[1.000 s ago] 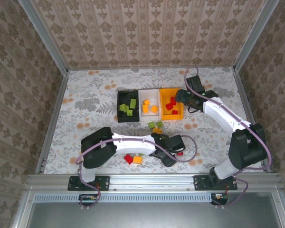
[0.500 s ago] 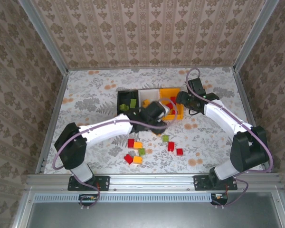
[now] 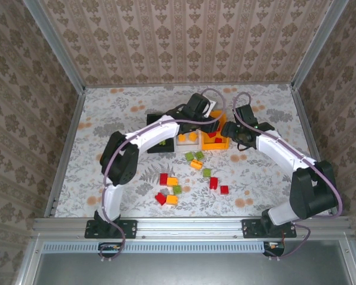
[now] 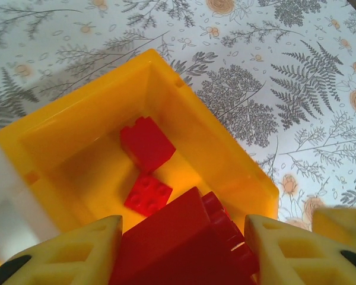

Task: Sort the legos into containers by color

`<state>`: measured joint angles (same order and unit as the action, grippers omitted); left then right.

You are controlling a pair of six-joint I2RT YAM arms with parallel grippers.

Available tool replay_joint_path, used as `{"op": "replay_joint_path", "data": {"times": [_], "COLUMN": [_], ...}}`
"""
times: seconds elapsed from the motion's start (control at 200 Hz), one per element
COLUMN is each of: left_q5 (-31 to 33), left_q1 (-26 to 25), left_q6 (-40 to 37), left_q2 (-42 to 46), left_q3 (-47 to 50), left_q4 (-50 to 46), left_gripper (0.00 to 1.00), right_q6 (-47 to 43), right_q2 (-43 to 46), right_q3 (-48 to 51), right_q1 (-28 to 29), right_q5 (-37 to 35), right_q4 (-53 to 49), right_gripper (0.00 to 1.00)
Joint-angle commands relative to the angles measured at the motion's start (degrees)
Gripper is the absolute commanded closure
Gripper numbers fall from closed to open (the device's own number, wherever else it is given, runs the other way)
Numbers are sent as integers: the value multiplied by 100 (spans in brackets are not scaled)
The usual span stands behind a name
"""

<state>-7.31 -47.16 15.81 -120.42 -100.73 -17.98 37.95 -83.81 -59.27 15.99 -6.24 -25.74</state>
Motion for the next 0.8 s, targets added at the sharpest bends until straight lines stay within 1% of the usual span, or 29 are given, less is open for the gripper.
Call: {"op": "replay_joint_path", "data": {"times": [0.0,0.1,0.115,0.16,0.25,0.345,0.465,0.48,0.52,0.535,0.595,0.615,0.685,0.795], "left_q5": [-199,-217,-218,-202,-199,-192,-181,-178,-162,-157,-130,-119,-53,318], "left_q1": [78,117,125,128,154,201,258,272,281,281,286,277,262,217], "left_q6": [123,233,249,296,384,494,722,752,831,859,953,983,1048,1192], "left_q2": [-301,-421,-414,-358,-139,296,1174,1322,1706,1846,2422,2614,3228,4166], "left_q3": [-615,-816,-823,-819,-682,-290,715,906,1357,1520,2131,2397,3111,4108], "left_q4": [-213,-259,-245,-219,-77,140,710,787,998,1061,1259,1332,1445,1400], "left_gripper": [50,36,34,28,22,18,12,12,2,0,0,0,0,0], "right_q6": [28,12,6,-12,-29,-75,-299,-324,-397,-426,-550,-600,-633,-524], "right_q2": [313,365,530,636,842,1083,1283,1294,1328,1321,1266,1205,1037,724], "right_q3": [129,218,234,293,494,760,1060,1096,1202,1239,1334,1362,1438,1575], "right_q1": [-27,-27,-21,-17,24,180,492,560,765,837,1201,1417,1816,2256], "right_q5": [-172,-89,-76,-38,114,229,532,569,659,687,781,775,753,656], "right_q4": [-142,-217,-235,-278,-318,-392,-467,-602,-632,-642,-676,-726,-773,-685], "right_gripper": [28,28,28,28,28,28,28,28,29,29,29,29,29,29]}}
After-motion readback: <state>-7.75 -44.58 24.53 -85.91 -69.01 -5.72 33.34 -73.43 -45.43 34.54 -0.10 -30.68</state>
